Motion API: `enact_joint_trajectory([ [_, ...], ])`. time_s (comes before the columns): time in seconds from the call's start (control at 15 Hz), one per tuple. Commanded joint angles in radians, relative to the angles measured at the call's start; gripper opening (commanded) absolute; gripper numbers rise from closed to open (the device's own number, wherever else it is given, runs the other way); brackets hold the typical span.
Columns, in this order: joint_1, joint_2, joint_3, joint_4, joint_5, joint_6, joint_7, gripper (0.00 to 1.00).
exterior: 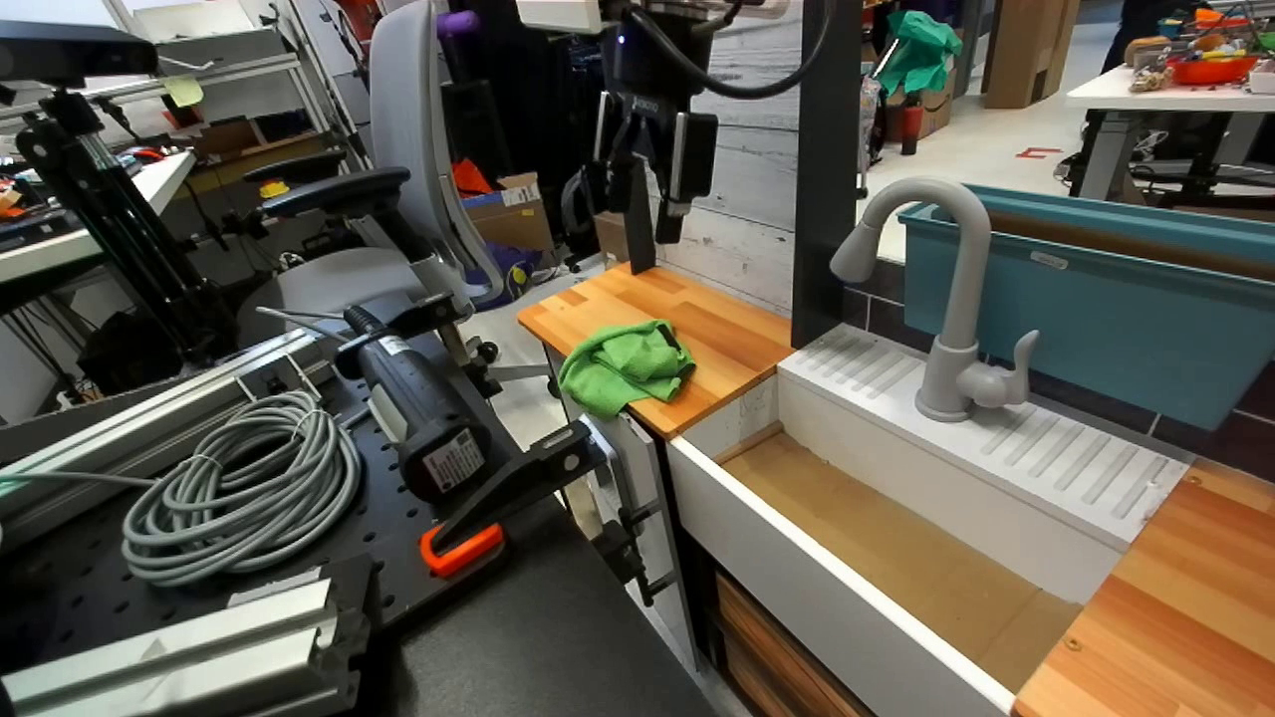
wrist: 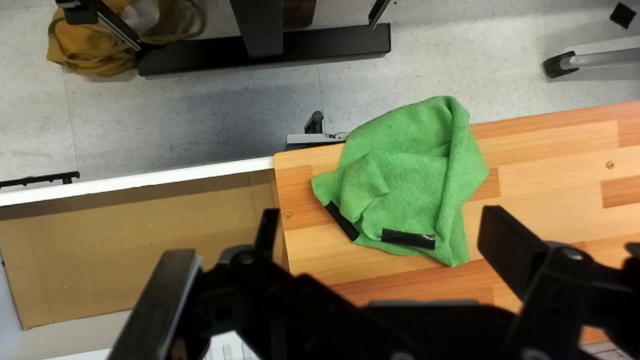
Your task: Move the towel to the left
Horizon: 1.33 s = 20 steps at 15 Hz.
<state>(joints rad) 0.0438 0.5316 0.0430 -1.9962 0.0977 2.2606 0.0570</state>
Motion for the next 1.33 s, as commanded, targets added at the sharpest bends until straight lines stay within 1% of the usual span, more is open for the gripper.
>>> enact_joint_trajectory([
  [0.0,0.001,0.014,-0.001,0.012,0.000,-0.006,0.008,1.00],
  [0.47,0.002,0.028,-0.003,0.029,0.000,-0.011,0.022,1.00],
  [0.6,0.029,0.065,-0.020,0.043,-0.024,0.028,0.072,1.00],
  [0.8,0.048,0.172,-0.019,0.120,-0.033,0.064,0.094,1.00],
  [0.93,0.073,0.252,-0.024,0.177,-0.055,0.090,0.108,1.00],
  [1.27,0.137,0.417,-0.040,0.301,-0.121,0.068,0.129,1.00],
])
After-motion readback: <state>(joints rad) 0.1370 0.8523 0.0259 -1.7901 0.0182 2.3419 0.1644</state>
